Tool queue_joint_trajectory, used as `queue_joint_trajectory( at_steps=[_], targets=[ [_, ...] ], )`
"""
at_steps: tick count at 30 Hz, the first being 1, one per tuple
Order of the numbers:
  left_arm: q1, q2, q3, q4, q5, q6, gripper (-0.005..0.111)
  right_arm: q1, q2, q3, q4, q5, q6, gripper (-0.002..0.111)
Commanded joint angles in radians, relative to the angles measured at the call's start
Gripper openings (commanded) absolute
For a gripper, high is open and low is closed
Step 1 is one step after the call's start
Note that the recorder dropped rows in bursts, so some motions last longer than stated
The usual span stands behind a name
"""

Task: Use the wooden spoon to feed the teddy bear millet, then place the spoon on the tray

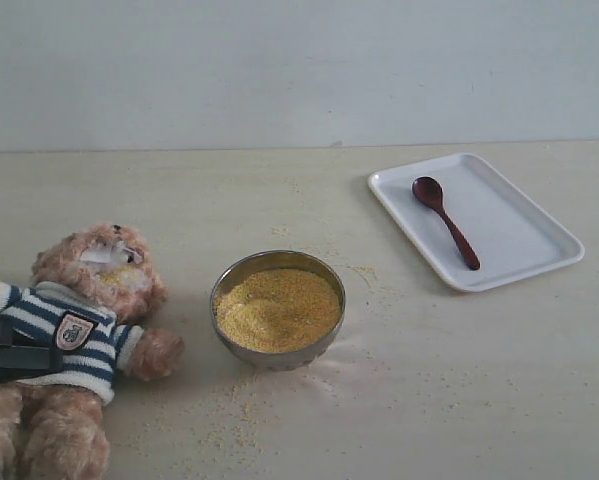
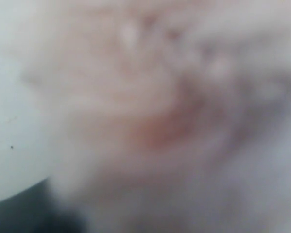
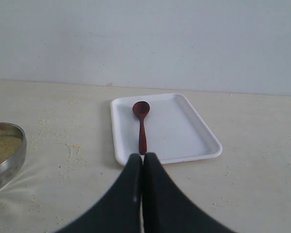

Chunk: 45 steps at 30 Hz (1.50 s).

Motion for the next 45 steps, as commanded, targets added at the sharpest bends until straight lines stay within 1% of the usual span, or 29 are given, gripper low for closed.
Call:
queue_joint_trajectory(
  at_steps=[1, 6, 9, 14, 20, 24, 28, 35, 37, 41, 45],
  targets=[
    [0.000, -0.001, -0.006, -0.024, -0.011, -0.011, 0.051, -0.006, -0.005, 0.005, 0.002, -0.005, -0.002, 0.000],
    [0.000, -0.003, -0.006, -0.035, 0.007, -0.015, 0.062, -0.006, -0.005, 0.005, 0.002, -0.005, -0.002, 0.000],
    [0.000, -0.015, -0.011, -0.039, 0.025, -0.020, 0.066, -0.006, -0.005, 0.005, 0.002, -0.005, -0.002, 0.000],
    [0.007, -0.080, -0.011, -0.019, 0.013, -0.055, 0.066, -0.006, -0.005, 0.005, 0.002, -0.005, -0.002, 0.000],
    [0.087, -0.175, -0.011, 0.035, 0.034, -0.136, 0.066, -0.006, -0.005, 0.005, 0.002, -0.005, -0.002, 0.000],
    [0.120, -0.208, -0.011, 0.056, 0.077, -0.157, 0.066, -0.006, -0.005, 0.005, 0.002, -0.005, -0.002, 0.000],
    [0.120, -0.210, -0.009, 0.119, 0.051, -0.215, 0.066, -0.006, -0.005, 0.005, 0.002, -0.005, -0.002, 0.000],
    [0.120, -0.220, -0.009, 0.150, 0.040, -0.244, 0.066, -0.006, -0.005, 0.005, 0.002, -0.005, -0.002, 0.000],
    [0.129, -0.229, -0.009, 0.158, 0.035, -0.256, 0.066, -0.006, -0.005, 0.005, 0.002, -0.005, -0.002, 0.000],
    [0.182, -0.268, -0.011, 0.199, 0.038, -0.311, 0.066, -0.006, -0.005, 0.005, 0.002, -0.005, -0.002, 0.000],
    [0.241, -0.335, -0.011, 0.205, 0.049, -0.319, 0.064, -0.006, -0.005, 0.005, 0.002, -0.005, -0.002, 0.000]
  ],
)
